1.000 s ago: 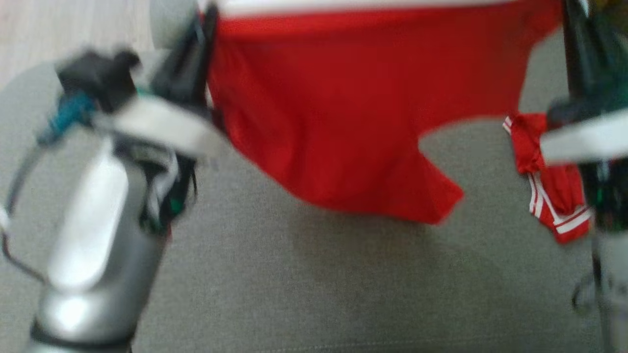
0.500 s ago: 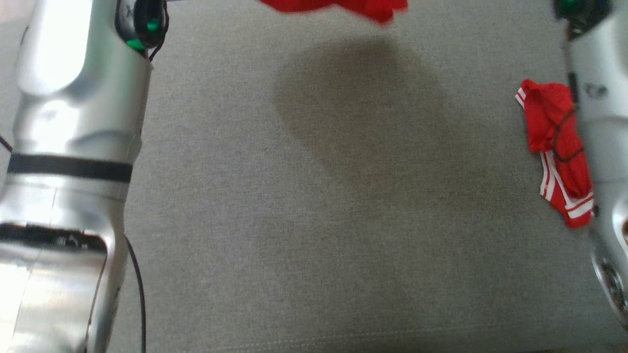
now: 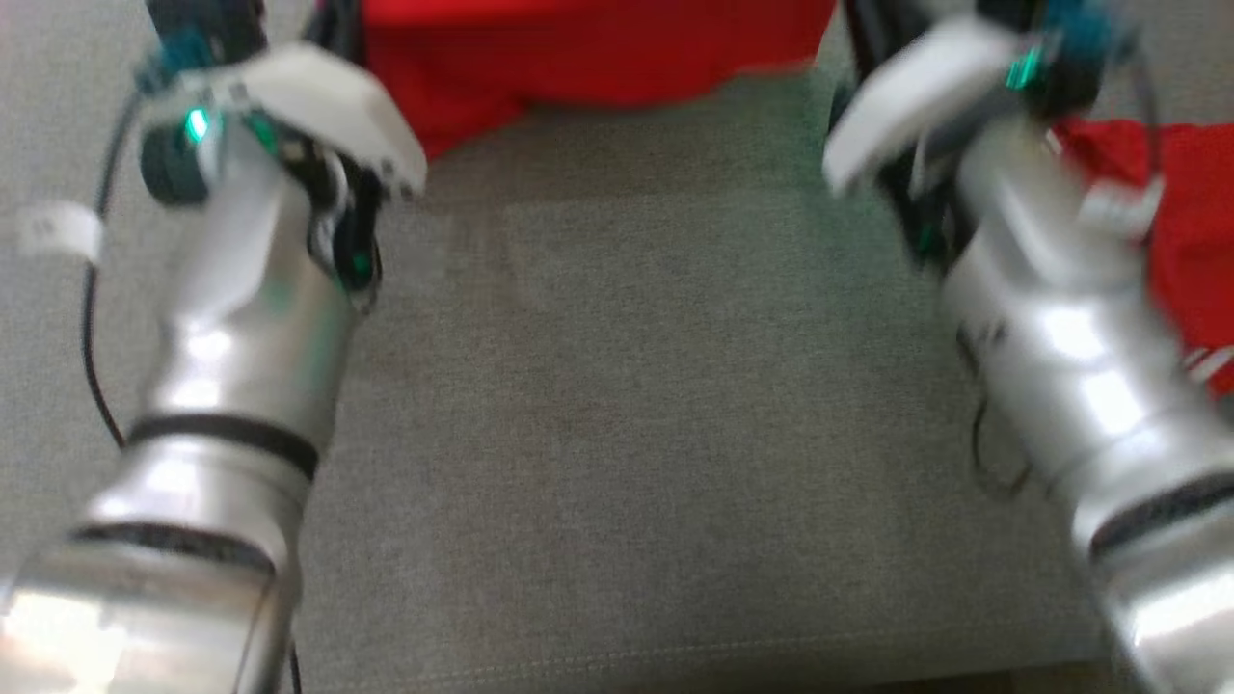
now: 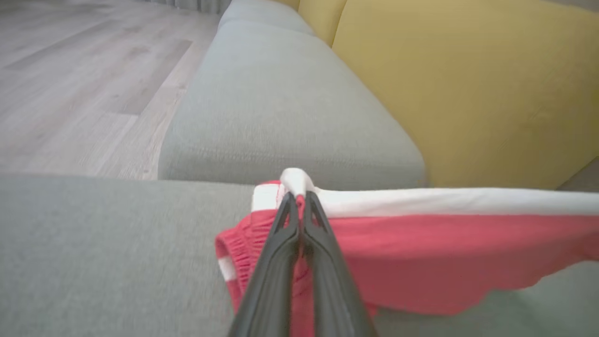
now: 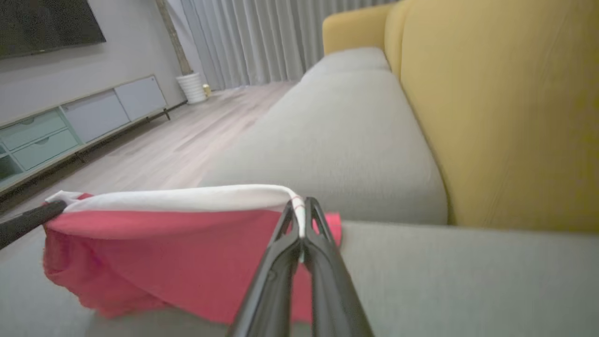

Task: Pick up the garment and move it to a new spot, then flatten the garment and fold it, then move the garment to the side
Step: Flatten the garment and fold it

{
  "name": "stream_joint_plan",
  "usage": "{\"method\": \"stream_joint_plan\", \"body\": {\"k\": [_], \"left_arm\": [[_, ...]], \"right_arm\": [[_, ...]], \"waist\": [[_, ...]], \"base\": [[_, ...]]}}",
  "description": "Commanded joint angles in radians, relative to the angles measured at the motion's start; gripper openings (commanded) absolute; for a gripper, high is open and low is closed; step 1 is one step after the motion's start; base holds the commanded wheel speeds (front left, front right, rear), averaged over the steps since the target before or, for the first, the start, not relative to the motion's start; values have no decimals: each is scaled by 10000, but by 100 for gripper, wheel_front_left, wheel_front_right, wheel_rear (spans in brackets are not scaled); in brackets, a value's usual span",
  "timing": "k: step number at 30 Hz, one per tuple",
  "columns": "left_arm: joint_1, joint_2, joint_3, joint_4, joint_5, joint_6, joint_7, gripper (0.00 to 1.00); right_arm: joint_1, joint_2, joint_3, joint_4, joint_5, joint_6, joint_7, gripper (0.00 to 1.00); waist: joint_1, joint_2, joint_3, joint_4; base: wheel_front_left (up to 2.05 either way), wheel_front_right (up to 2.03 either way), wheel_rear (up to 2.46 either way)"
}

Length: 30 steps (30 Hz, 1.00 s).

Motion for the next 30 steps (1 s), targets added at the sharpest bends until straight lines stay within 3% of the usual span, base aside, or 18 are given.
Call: {"method": "stream_joint_plan", "body": {"k": [1, 8, 17, 23, 30], "left_arm": [[354, 300, 138, -530, -3, 9, -119, 0], [3324, 286, -68, -2659, -221, -18, -120, 0], [7142, 296, 153, -6011, 250, 338, -121, 0], [8965, 515, 188, -7495, 386, 576, -118, 0], [11447, 783, 158, -9977, 327, 1330, 566, 0]], "right_arm": [[733, 260, 165, -298, 370, 65, -295, 0], [3932, -361, 164, -1870, 1170, 65, -651, 0], [8296, -1251, -1363, -5411, 410, 65, -579, 0], [10417, -1060, -2427, -7367, -399, 65, 455, 0], [13439, -238, -3962, -10576, -1505, 65, 2430, 0]], "waist": [[-1, 0, 55, 55], [-1, 0, -297, 111], [-1, 0, -1148, 161], [-1, 0, -1687, 215], [-1, 0, -2390, 327]], "base": [[0, 0, 0], [0, 0, 0], [0, 0, 0], [0, 0, 0], [0, 0, 0]]}}
